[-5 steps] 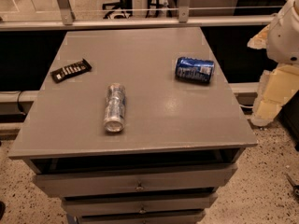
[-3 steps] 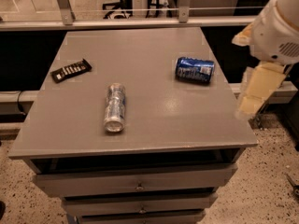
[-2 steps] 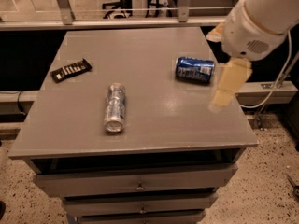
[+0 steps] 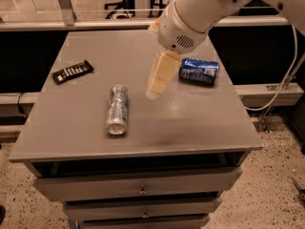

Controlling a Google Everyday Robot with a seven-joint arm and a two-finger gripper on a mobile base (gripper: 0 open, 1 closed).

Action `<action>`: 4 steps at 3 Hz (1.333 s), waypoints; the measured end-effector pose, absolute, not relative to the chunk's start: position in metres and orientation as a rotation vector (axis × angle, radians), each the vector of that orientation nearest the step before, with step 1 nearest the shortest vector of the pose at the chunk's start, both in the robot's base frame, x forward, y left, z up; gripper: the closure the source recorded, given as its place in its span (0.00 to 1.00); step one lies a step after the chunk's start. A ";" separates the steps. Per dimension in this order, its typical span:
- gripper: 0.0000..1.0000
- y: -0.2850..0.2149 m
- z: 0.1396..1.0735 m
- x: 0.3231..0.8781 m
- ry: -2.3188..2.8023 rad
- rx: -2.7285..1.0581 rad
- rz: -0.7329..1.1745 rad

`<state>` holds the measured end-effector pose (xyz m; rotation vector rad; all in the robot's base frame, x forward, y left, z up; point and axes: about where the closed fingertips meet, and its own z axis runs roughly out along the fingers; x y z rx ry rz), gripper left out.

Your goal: Pick rxbar chocolate

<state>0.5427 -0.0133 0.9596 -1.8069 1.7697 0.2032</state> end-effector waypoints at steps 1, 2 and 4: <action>0.00 -0.013 0.960 0.543 1.770 -1.807 0.203; 0.00 0.022 0.954 0.571 1.716 -1.785 0.254; 0.00 0.165 0.905 0.649 1.573 -1.746 0.477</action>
Offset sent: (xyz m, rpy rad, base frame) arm 0.0890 0.1051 -0.0173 0.1892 -0.0311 0.0734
